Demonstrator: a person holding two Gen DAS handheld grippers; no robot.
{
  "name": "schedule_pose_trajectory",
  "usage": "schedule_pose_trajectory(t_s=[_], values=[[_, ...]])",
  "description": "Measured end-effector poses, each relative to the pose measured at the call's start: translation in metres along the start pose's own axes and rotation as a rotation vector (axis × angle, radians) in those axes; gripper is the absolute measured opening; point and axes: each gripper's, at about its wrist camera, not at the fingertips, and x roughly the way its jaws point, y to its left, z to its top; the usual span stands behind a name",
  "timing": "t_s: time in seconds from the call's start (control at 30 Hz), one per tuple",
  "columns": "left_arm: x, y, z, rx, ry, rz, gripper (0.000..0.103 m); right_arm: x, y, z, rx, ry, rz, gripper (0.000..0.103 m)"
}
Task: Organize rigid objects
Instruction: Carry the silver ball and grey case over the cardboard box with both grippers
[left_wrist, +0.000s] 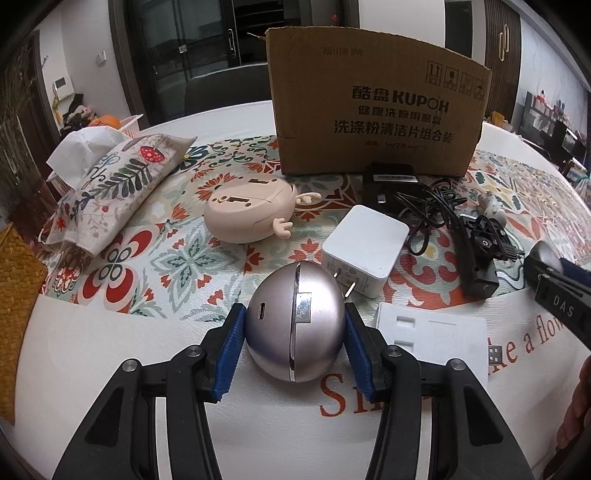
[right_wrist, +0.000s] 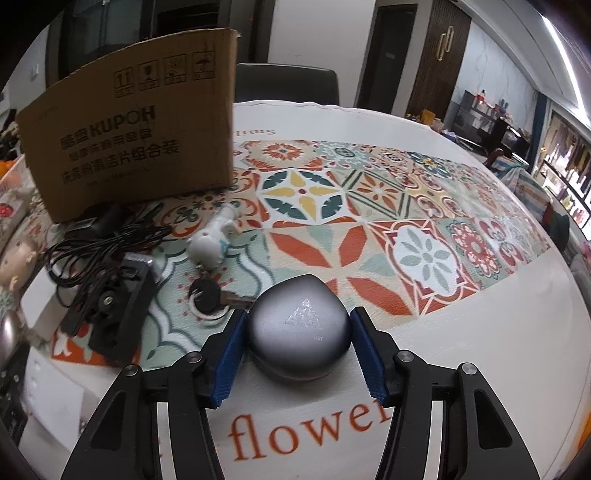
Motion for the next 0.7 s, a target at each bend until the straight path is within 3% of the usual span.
schedule_pose_trajectory(t_s=[0.3,0.7], values=[[-0.020,0.001,0.003,0.000,-0.051,-0.021,0.051,-0.015,0.002,-0.004,0.001,-0.011,0.056,0.057],[-0.058,0.007,0.016,-0.020,-0.136,-0.060,0.051,-0.059,0.004,0.003,-0.003,-0.103,0.135,0.057]])
